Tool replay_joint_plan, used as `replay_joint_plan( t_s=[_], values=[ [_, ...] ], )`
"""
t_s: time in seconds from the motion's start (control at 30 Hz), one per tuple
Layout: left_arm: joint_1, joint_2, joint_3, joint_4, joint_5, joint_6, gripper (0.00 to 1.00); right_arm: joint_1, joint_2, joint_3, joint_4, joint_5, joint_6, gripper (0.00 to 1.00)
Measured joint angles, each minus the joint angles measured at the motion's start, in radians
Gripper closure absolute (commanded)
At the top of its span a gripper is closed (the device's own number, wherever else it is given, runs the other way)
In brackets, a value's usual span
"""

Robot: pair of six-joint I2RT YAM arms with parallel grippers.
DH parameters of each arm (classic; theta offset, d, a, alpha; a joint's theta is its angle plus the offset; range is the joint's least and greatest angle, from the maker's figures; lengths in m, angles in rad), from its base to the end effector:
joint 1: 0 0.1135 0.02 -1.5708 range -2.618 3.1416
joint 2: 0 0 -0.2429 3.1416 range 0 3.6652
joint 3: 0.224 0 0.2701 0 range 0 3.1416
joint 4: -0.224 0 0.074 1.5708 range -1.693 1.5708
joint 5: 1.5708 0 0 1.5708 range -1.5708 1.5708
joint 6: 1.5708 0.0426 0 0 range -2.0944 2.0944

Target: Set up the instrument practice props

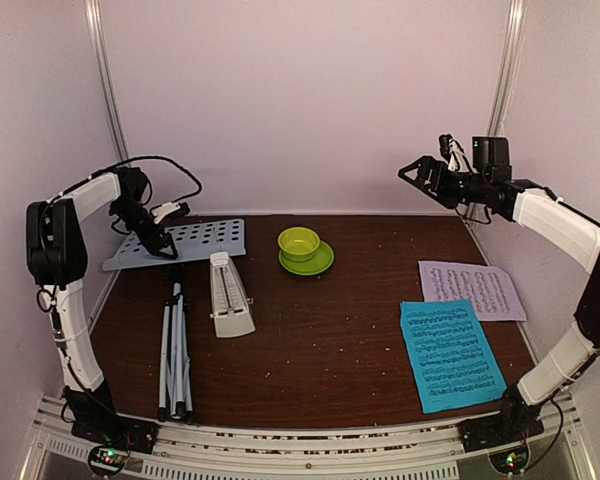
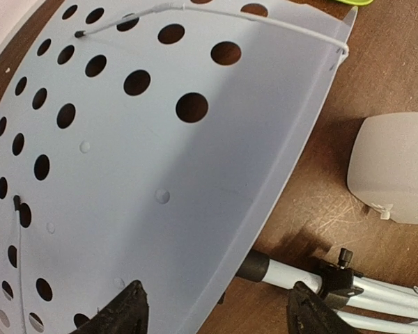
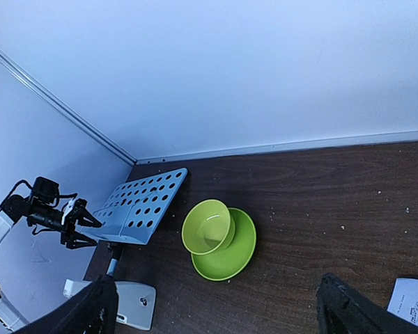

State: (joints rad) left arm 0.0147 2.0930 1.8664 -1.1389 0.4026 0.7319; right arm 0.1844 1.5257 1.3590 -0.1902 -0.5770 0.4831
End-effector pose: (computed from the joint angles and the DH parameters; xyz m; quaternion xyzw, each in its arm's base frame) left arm 0.4345 -0.0103 0.2125 0.3613 0.9055 -0.1486 0.1660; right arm 0.3708 0.0928 0.3333 -0.0433 0.8028 0.3999 0.4401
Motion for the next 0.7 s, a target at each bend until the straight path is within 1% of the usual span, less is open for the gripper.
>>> replay_joint_plan(
  t_s=[0.23, 0.33, 0.43, 0.6, 0.67, 0.7],
  values=[
    [0.004, 0.019, -0.032, -0.021, -0.01, 0.019, 0.43, 0.0, 0.003, 0.0, 0.0, -0.008, 0.0, 0.0],
    [0.004, 0.04, -0.036, -0.019, -0.011, 0.021, 0.58, 0.0, 0.005, 0.0, 0.0, -0.012, 0.0, 0.0],
    [0.006, 0.05, -0.037, -0.011, -0.019, 0.021, 0.75, 0.0, 0.01, 0.0, 0.0, -0.015, 0.002, 0.0],
    [0.008, 0.045, -0.046, 0.005, -0.048, 0.05, 0.94, 0.0, 0.016, 0.0, 0.012, -0.027, 0.019, 0.0],
    [0.005, 0.035, -0.053, 0.005, -0.067, 0.08, 0.99, 0.0, 0.017, -0.002, 0.028, -0.031, 0.024, 0.0],
    [0.002, 0.028, -0.058, 0.004, -0.078, 0.089, 1.0, 0.0, 0.016, -0.002, 0.033, -0.033, 0.027, 0.0]
  ],
)
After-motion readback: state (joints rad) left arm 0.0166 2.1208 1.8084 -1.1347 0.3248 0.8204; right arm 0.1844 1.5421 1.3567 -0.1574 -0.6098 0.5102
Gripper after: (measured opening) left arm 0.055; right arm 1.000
